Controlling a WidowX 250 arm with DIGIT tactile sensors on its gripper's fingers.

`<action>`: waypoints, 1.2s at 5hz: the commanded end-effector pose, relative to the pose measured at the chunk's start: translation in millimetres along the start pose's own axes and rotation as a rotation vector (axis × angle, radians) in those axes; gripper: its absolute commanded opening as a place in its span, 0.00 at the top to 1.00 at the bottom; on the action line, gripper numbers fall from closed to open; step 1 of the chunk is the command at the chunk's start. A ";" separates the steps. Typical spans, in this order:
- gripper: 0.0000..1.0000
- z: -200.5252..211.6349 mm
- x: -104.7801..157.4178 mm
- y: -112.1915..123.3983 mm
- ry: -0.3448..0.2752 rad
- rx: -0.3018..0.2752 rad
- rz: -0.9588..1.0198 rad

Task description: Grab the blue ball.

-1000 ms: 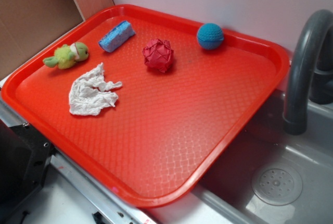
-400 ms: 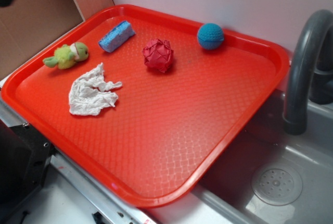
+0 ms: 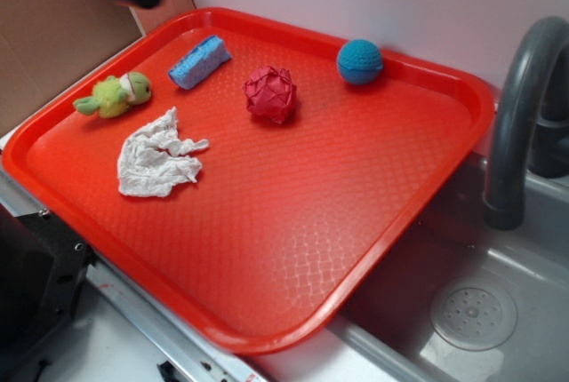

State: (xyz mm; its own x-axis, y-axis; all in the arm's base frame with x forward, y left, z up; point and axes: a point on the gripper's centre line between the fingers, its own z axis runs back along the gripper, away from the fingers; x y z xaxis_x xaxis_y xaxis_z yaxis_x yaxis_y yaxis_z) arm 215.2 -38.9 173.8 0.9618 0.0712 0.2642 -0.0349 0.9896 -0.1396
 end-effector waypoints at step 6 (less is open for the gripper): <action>0.00 -173.2 116.7 -25.0 0.031 -0.104 -0.155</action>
State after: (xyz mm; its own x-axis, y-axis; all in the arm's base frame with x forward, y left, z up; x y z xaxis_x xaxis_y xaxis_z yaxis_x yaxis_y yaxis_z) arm 360.5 -73.0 23.1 0.9783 -0.0799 0.1913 0.1172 0.9743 -0.1923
